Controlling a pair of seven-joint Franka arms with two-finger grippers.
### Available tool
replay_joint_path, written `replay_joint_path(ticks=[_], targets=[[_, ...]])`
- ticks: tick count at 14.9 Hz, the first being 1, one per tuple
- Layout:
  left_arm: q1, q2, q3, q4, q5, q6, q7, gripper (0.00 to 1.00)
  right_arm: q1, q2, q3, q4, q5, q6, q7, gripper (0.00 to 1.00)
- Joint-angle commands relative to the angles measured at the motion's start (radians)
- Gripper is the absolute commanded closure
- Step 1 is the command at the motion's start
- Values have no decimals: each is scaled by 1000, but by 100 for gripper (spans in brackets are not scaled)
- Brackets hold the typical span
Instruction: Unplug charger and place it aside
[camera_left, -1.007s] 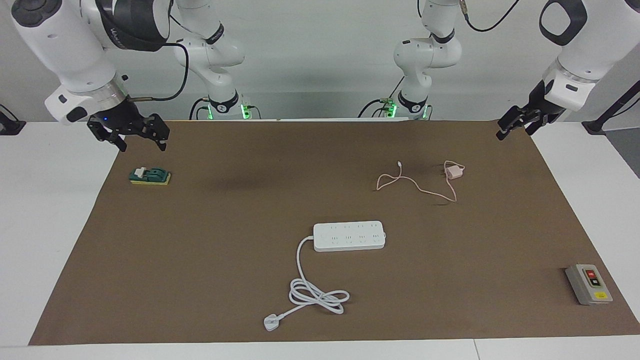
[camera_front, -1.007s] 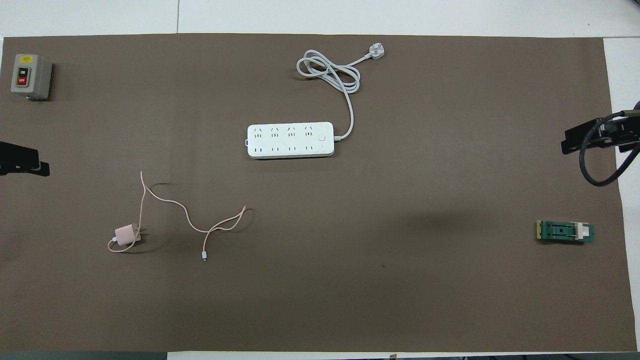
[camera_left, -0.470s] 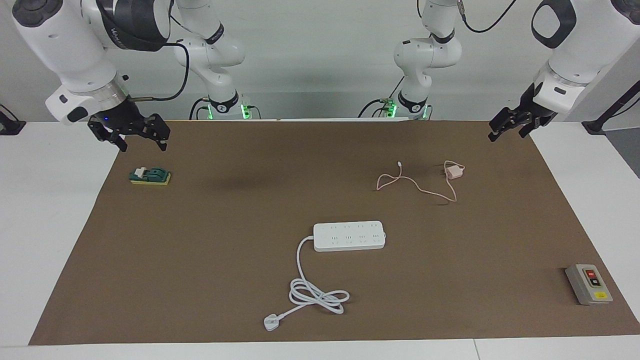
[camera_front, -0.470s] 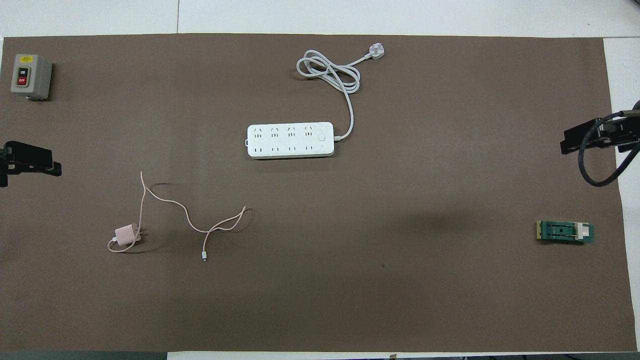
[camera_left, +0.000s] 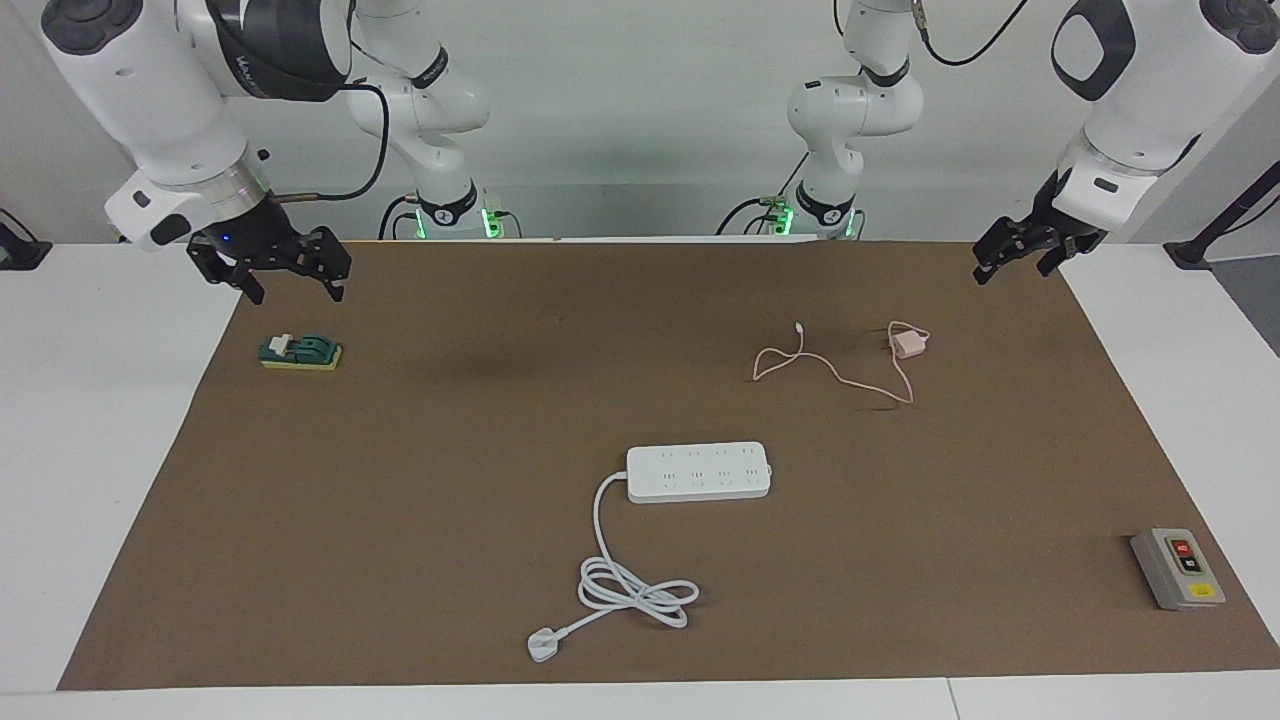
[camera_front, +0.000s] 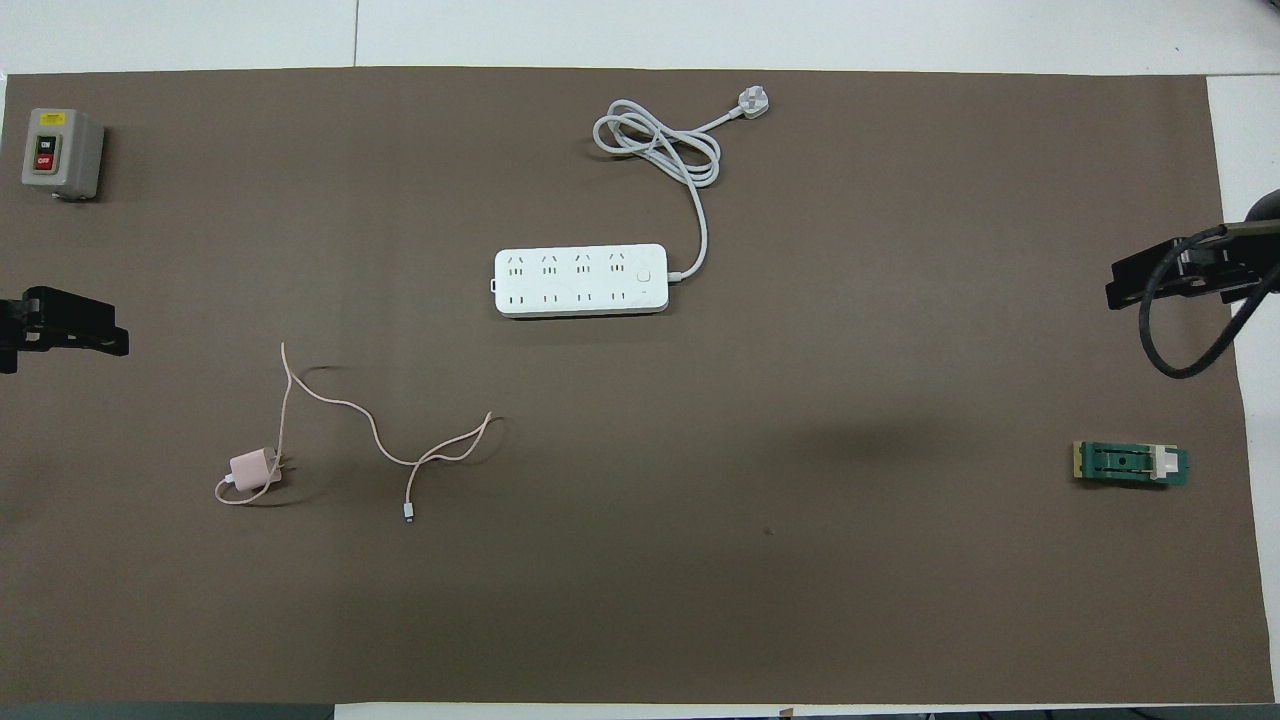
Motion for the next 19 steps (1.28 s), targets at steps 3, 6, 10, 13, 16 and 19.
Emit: replay_joint_path(ticks=[3,6,10,13,16,19], targets=[[13,-7,-17,-11,21,8,18,0,-4,5,4,12,8,-16,6,0],[13,-7,-17,-11,21,14,15,0,-4,5,4,12,8,-15,6,0],[14,-10,-17,-15,19,20,15,0,-9,6,18,12,8,-16,6,0],[16,-12,-17,-20,19,22,18,0,-9,6,18,12,8,-16,6,0],[17,-12,-17,-20,19,24,16,0,-9,6,18,12,8,-16,6,0],[17,-12,-17,-20,19,31,16,0,-8,6,18,12,8,-16,6,0]])
